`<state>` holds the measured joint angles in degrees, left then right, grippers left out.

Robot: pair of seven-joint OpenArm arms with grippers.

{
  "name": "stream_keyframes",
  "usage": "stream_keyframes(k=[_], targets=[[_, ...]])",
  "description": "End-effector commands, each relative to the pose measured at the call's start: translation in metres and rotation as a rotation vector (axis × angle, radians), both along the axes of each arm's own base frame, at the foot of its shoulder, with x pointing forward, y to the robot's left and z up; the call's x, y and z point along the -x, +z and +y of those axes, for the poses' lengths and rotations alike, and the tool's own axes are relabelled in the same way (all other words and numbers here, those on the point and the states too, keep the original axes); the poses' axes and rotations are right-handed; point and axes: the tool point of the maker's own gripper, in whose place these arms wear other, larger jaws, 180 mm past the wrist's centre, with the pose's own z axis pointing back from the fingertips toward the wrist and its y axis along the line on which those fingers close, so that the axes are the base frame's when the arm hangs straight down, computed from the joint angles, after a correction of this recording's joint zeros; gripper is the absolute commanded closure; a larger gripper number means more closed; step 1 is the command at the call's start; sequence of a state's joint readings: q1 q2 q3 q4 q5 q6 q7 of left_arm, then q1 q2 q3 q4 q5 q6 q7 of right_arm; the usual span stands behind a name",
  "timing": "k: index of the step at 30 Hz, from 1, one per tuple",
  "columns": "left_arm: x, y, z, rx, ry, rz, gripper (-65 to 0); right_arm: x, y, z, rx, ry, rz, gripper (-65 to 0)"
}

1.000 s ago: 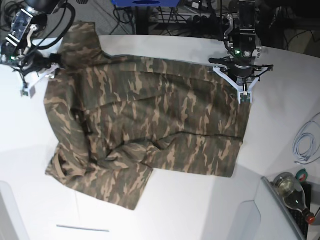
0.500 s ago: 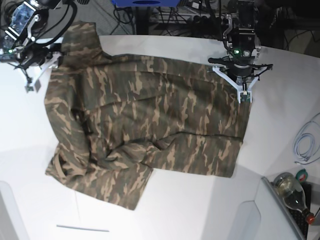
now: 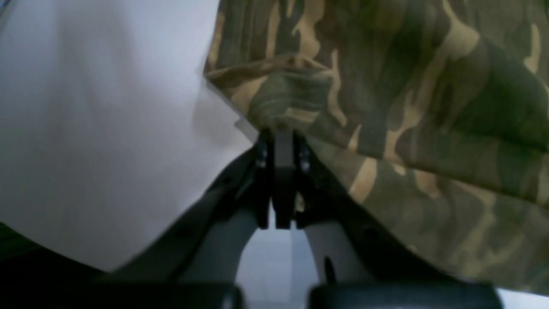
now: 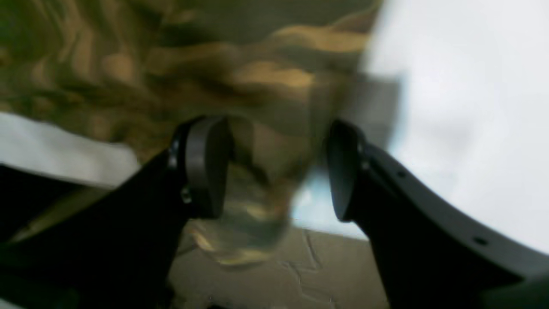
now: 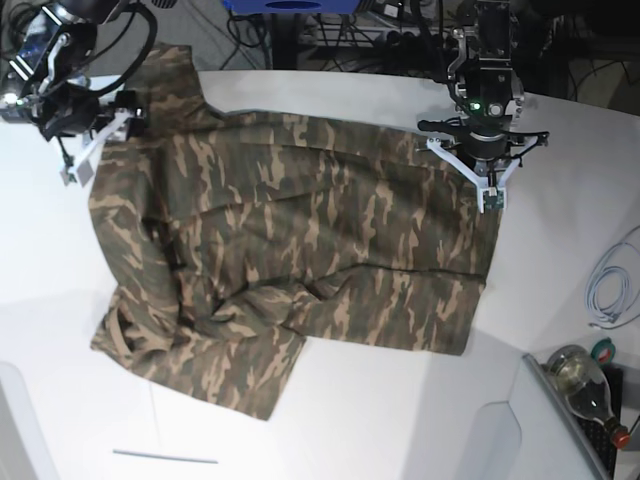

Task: Layout the t-shirt on the table in an organized manner, then fold the t-shirt properly
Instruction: 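Lift the shirt by the shoulders and lay it flat on the table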

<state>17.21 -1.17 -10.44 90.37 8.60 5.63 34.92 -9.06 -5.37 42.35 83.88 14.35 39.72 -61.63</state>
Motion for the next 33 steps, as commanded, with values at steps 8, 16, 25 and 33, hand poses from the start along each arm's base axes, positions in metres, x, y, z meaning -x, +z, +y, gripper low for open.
stream_keyframes(k=[8, 16, 25, 33], targets=[[-0.001, 0.007, 0.003, -0.015, -0.003, -0.027, 0.0, 0.009, -0.002, -0.002, 0.006, 0.026, 0.053, -6.9], [-0.041, 0.047, -0.011, -0.021, -0.052, -0.156, 0.0, -0.035, 0.066, -0.059, 0.242, 0.058, -0.093, -0.3], [-0.15, 0.069, -0.074, 0.018, -0.213, -0.256, 0.0, -0.146, 0.116, -0.084, 0.326, 0.199, -0.219, -0.3], [-0.284, 0.12, -0.1, -0.023, -0.297, -0.325, 0.0, -0.294, 0.155, -0.065, 0.257, 0.361, -0.424, -0.3]])
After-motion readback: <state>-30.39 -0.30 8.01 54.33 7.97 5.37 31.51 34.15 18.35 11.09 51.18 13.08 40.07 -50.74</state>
